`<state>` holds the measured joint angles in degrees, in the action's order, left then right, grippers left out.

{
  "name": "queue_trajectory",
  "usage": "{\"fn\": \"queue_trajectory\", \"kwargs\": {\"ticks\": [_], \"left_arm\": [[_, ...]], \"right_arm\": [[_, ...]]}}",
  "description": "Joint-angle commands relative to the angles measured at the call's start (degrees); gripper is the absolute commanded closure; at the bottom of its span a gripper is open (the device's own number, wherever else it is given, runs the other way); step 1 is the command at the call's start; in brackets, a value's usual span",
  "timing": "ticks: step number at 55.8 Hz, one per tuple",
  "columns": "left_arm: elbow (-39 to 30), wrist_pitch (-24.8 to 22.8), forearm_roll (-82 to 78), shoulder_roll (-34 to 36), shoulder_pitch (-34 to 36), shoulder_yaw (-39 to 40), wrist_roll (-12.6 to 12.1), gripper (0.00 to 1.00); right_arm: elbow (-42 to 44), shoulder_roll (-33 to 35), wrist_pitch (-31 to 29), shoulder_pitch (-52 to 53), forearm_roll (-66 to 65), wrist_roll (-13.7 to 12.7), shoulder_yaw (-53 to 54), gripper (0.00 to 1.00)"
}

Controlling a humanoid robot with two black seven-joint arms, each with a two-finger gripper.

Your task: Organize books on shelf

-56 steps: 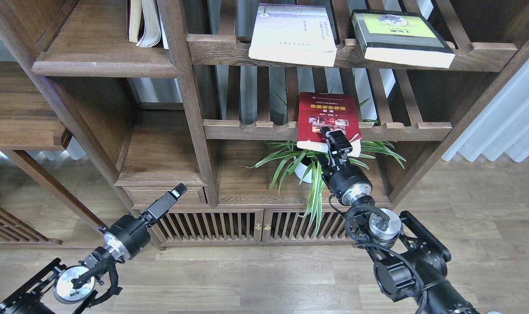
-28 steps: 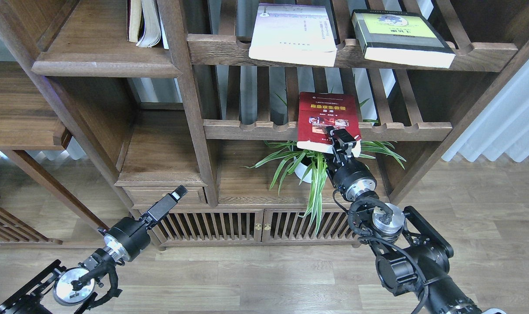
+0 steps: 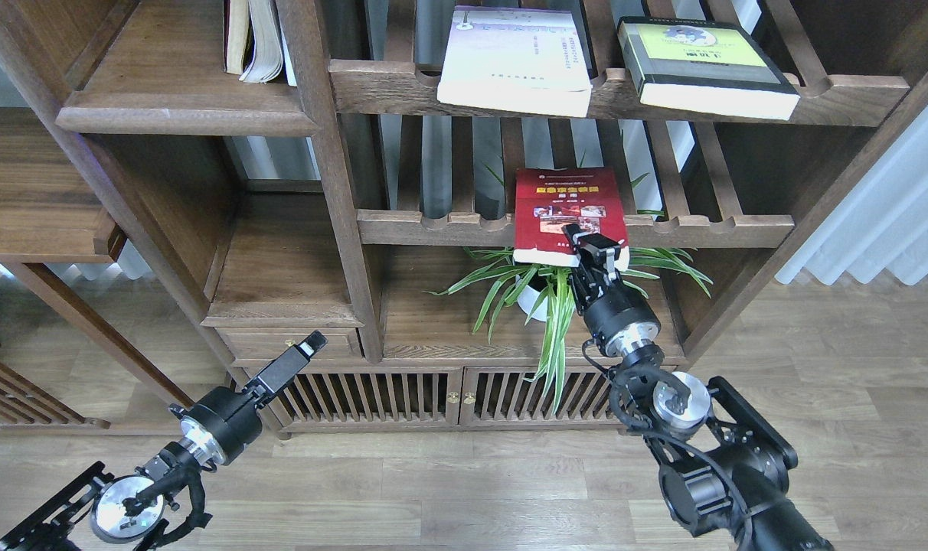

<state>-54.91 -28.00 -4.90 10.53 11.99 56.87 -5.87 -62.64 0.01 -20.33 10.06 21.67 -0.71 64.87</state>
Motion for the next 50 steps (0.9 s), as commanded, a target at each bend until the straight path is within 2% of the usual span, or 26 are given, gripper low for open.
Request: {"fn": "queue_trajectory", "kwargs": {"ticks": [1, 13, 23, 31, 37, 43, 50], "left_arm": [[-0.2, 0.0, 0.07, 0.01, -1.0, 0.43, 0.06, 0.0], [-0.2, 0.0, 0.07, -0.08, -2.93, 0.52, -0.11, 0.0], [-0.03, 0.0, 0.07, 0.01, -4.69, 1.22, -0.2, 0.0], [0.41, 0.0, -0.02, -0.16, -5.04, -0.97, -0.29, 0.0], [0.5, 0.0, 0.51, 0.28, -6.27, 0.43, -0.29, 0.0], [2.43, 0.0, 2.53, 0.36, -8.56, 2.36, -0.29, 0.0], [7.34, 0.0, 2.62, 0.54, -8.73, 2.19, -0.37, 0.0]], "right_arm": [[-5.03, -0.01, -7.67, -5.84, -1.8, -3.77, -5.54, 0.96], [-8.46, -0.01, -7.67, -15.06, -7.43, -6.41, -7.04, 0.96], [-8.46, -0.01, -7.67, -17.62, -7.52, -7.81, -7.04, 0.96], [-8.03, -0.01, -7.67, -19.38, -7.52, -10.89, -7.04, 0.95], [-6.0, -0.01, -7.67, -19.38, -6.81, -11.15, -6.16, 0.95], [-4.95, -0.01, -7.67, -19.99, -7.25, -12.12, -6.34, 0.94], [-3.9, -0.01, -7.67, -21.92, -8.57, -15.11, -6.78, 0.94]]}}
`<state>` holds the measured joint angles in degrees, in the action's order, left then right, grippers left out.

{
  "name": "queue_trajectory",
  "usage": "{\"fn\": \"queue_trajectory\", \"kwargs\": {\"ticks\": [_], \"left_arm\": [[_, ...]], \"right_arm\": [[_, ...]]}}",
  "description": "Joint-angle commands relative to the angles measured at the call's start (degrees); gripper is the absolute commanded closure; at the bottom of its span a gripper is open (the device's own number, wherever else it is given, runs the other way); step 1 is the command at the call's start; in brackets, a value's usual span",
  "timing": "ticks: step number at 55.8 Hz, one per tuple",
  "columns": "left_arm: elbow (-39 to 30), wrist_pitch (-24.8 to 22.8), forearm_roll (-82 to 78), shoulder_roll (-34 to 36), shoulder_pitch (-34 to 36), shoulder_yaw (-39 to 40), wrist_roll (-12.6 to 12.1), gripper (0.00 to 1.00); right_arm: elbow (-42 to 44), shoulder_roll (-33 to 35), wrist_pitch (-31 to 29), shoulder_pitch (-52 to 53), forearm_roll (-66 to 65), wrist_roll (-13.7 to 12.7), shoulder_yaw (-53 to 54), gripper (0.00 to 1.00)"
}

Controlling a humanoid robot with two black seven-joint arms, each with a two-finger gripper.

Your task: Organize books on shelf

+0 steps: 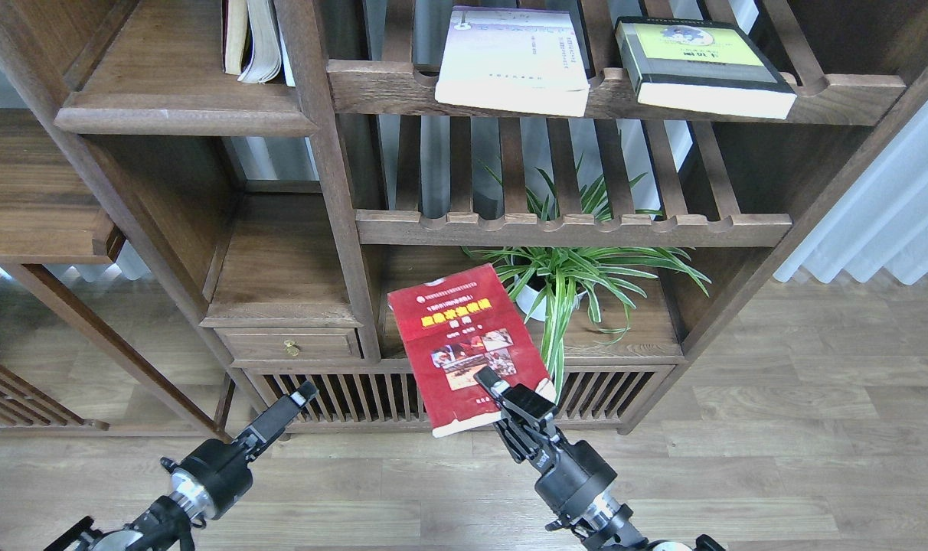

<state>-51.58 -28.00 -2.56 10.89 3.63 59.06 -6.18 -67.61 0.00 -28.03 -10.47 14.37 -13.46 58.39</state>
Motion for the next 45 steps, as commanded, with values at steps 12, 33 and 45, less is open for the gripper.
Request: {"fn": "queue_trajectory", "kwargs": {"ticks": [12, 33, 45], "left_arm": [[9.92, 0.0, 0.01, 0.8, 0.5, -0.96, -0.41, 0.0], [8.61, 0.0, 0.53, -0.34, -0.2, -3.34, -0.32, 0.0], [3.08, 0.0, 0.88, 0.54, -0.38, -1.5, -2.17, 0.0]], "right_arm": [[3.36, 0.0, 0.03, -1.66, -2.33, -2.54, 0.14, 0.92], [3.45, 0.0, 0.03, -2.45, -3.21, -2.54, 0.23, 0.92], [3.45, 0.0, 0.03, -2.72, -3.21, -2.54, 0.32, 0.91]]}}
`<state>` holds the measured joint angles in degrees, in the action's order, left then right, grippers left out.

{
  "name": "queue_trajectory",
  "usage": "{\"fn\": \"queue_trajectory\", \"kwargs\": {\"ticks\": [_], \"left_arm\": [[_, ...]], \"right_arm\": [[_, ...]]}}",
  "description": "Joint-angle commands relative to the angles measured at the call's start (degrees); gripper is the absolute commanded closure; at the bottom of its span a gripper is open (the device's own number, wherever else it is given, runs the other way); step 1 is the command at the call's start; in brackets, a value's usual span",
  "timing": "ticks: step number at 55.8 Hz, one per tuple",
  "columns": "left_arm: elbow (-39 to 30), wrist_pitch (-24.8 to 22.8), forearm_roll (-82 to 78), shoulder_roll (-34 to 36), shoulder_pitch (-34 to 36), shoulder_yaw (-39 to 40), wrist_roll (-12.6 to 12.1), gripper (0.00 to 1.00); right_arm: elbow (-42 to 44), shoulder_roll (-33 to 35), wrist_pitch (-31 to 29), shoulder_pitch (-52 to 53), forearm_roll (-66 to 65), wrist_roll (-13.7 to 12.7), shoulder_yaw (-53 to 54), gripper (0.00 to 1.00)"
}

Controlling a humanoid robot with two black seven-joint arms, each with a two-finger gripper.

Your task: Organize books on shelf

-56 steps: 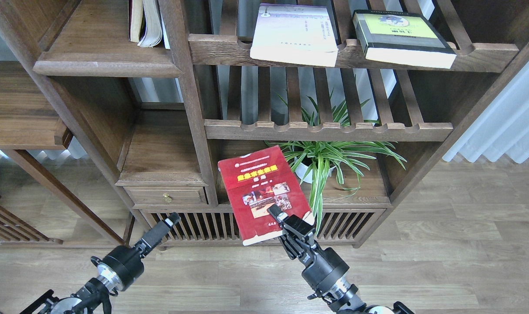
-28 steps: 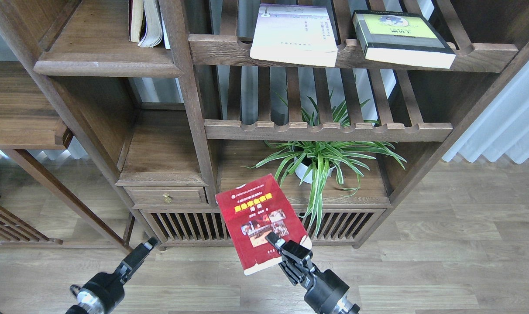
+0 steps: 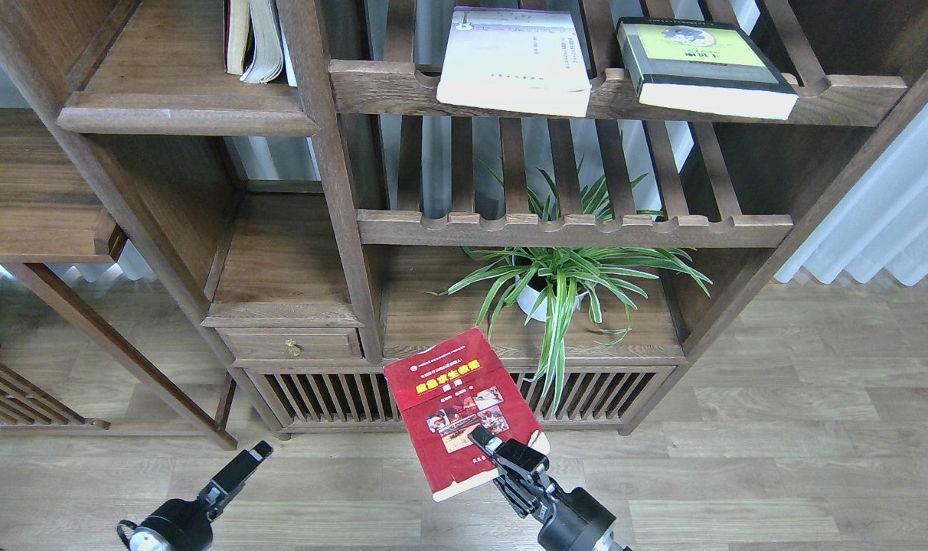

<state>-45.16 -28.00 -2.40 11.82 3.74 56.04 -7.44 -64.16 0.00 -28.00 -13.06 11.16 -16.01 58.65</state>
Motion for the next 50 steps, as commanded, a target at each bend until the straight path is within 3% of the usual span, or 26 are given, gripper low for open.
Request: {"fn": "queue_trajectory", "kwargs": {"ticks": [1, 10, 14, 20, 30, 40, 50], "left_arm": [[-3.88, 0.0, 1.08, -0.65, -0.58, 2.05, -1.17, 0.0], [-11.44, 0.0, 7.58, -4.87, -2.69, 6.89, -2.41, 0.0], [-15.65, 0.0, 9.78, -9.52, -4.18, 12.67, -2.49, 0.0], [-16.01, 0.0, 9.52, -11.82, -5.68, 16.73, -2.93, 0.0], [-16.27, 0.0, 7.94, -11.82, -6.82, 17.7, -11.63, 0.0], [-21.98, 0.0, 15.74, -11.82, -14.9, 16.12, -11.55, 0.0], [-24.53, 0.0, 34.99, -9.28, -16.84, 6.46, -11.81, 0.0]], "right_arm": [[0.0, 0.0, 0.0, -0.12, 0.0, 0.01, 0.07, 0.91], [0.0, 0.0, 0.0, -0.12, -0.08, 0.01, 0.15, 0.91], [0.17, 0.0, 0.0, -0.12, -0.08, 0.01, 0.24, 0.91], [0.17, 0.0, 0.0, -0.21, -0.08, 0.01, 0.68, 0.9], [0.09, 0.0, 0.0, -0.21, -0.08, -0.08, 0.94, 0.9], [0.0, 0.0, 0.0, -0.21, 0.0, 0.01, 1.56, 0.9], [-0.44, 0.0, 0.0, -0.21, 0.27, -0.08, 0.77, 0.9]]}}
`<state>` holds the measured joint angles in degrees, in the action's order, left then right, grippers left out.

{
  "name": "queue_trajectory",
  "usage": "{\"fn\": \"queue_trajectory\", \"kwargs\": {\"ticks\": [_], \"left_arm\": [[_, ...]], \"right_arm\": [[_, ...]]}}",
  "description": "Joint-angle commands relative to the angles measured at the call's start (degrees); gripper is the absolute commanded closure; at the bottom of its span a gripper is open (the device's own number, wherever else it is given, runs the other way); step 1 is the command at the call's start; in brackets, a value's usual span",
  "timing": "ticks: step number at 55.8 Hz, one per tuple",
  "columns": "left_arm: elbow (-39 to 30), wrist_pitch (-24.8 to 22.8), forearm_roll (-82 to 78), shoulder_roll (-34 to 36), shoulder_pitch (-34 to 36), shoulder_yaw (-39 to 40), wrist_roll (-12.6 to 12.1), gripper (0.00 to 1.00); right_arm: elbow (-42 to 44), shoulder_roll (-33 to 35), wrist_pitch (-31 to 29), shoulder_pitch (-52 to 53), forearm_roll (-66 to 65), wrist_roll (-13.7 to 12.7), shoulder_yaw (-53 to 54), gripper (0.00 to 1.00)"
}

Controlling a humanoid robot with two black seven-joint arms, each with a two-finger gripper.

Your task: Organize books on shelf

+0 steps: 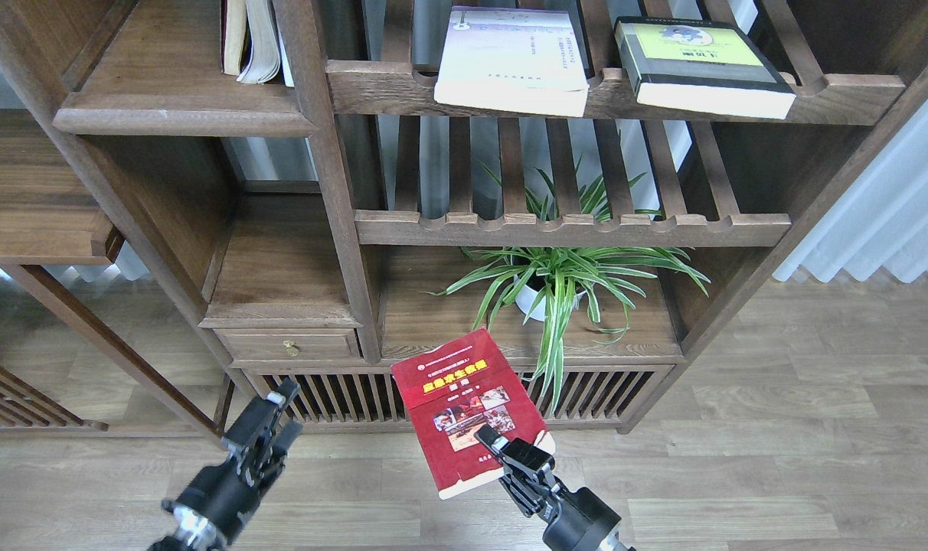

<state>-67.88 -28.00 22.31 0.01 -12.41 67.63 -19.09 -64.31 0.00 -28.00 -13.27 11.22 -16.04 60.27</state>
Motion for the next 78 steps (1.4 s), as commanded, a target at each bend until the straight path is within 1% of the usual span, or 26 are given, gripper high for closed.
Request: {"fn": "queue_trajectory", "kwargs": {"ticks": [1, 7, 11, 13, 19, 22, 29, 35, 51, 55, 59, 61, 70, 78], "left_arm": [[-2.43, 0.0, 11.86, 3.67, -0.69, -6.27, -0.16, 0.0], [-4.02, 0.0, 16.97, 7.72, 0.1, -9.8, -0.42, 0.0], [-4.1, 0.0, 18.21, 11.49, 2.12, -11.91, -0.51, 0.0], [-4.02, 0.0, 18.21, 13.69, 3.35, -14.45, -0.6, 0.0], [-4.1, 0.0, 18.21, 17.3, 5.55, -20.08, -0.78, 0.0], [-4.1, 0.0, 18.21, 19.84, 6.95, -22.88, -0.78, 0.0], [-4.1, 0.0, 18.12, 22.57, 7.92, -25.7, -0.86, 0.0], [-4.02, 0.0, 18.03, 22.75, 8.28, -26.76, -0.86, 0.0], [-3.31, 0.0, 17.15, 21.87, 8.63, -26.41, -0.78, 0.0], [-2.08, 0.0, 16.89, 20.64, 8.98, -25.1, -1.57, 0.0], [-0.68, 0.0, 15.58, 18.8, 9.51, -21.76, -3.32, 0.0], [0.2, 0.0, 14.79, 18.1, 9.51, -20.97, -3.5, 0.0], [4.42, 0.0, 8.28, 15.19, 10.38, -19.82, -2.27, 0.0], [4.6, 0.0, 6.43, 15.54, 10.56, -20.96, -2.18, 0.0]], "right_arm": [[-0.38, 0.0, 0.0, 0.0, 0.29, -0.13, -1.12, 0.9], [-0.47, 0.0, 0.0, 0.0, 0.47, -0.31, -2.35, 0.9], [-0.65, 0.0, 0.0, 0.0, 0.56, -0.4, -3.67, 0.9], [-0.82, 0.0, 0.0, 0.0, 0.64, -0.4, -4.54, 0.9], [-1.61, 0.0, 0.0, 0.09, 0.64, -0.75, -6.39, 0.9], [-2.23, 0.0, 0.0, 0.18, 0.64, -1.36, -7.35, 0.9], [-2.49, 0.0, 0.0, 0.18, 0.64, -2.68, -8.94, 0.9], [-2.49, 0.0, 0.0, 0.18, 0.64, -2.86, -9.91, 0.9], [-2.49, 0.0, 0.0, 0.18, 0.56, -2.86, -11.31, 0.87], [-2.49, 0.0, 0.0, 0.09, 0.47, -2.95, -11.4, 0.87], [-2.49, 0.0, 0.0, 0.18, 0.38, -2.95, -11.4, 0.86], [-2.49, 0.0, 0.0, 0.18, 0.38, -2.95, -11.4, 0.85], [-2.49, 0.0, 0.0, 0.09, 0.2, -2.95, -11.4, 0.84], [-2.49, 0.0, 0.0, 0.09, 0.2, -2.95, -11.4, 0.84]]}}
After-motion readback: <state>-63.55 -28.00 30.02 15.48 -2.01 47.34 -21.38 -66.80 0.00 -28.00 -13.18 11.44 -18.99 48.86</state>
